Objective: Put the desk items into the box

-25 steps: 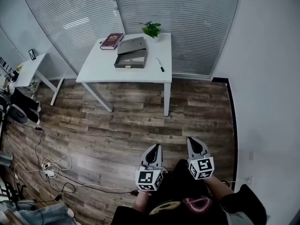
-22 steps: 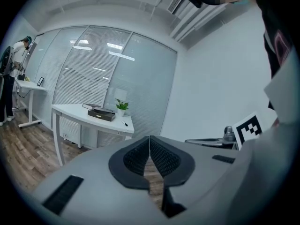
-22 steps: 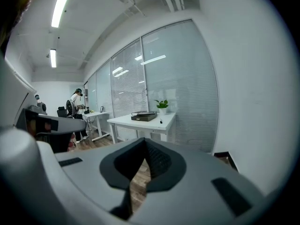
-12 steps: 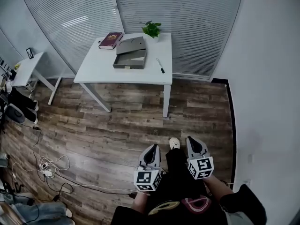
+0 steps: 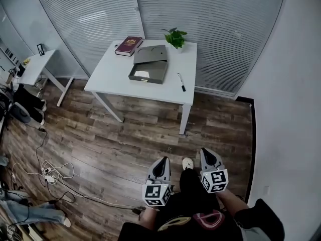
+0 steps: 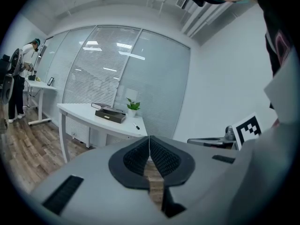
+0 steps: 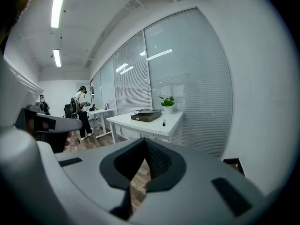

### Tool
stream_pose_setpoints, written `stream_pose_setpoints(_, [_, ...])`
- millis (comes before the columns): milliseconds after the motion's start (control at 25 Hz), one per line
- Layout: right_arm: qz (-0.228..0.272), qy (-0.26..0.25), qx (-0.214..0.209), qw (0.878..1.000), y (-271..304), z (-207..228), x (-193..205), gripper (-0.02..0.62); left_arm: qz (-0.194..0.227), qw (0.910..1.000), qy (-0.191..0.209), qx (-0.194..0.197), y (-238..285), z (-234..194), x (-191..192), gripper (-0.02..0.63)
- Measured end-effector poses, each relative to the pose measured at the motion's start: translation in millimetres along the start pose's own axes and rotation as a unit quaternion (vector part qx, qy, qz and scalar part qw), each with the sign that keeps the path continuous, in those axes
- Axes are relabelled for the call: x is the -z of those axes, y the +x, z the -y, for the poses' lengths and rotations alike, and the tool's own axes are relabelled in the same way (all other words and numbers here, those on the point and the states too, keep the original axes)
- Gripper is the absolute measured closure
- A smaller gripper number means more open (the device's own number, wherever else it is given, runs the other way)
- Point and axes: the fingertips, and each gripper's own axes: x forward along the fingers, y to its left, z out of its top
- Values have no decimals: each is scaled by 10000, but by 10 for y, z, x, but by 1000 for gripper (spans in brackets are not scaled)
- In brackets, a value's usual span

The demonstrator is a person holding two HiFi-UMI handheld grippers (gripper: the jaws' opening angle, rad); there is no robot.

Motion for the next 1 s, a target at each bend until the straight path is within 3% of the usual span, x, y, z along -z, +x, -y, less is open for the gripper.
stream_pose_setpoints(280, [26, -91, -362, 9993, 624, 328, -321, 584, 41, 9993, -83, -354, 571, -93, -176, 586])
stream_pose_setpoints(560, [-192, -131, -742, 9970, 1025, 703, -367, 584, 100, 9984, -62, -554, 1173, 19, -294, 586])
stream_pose_setpoints(1000, [-282, 59, -791, 9964, 1415, 1253, -431, 584, 55, 9977, 1, -674, 1719, 148, -349, 584])
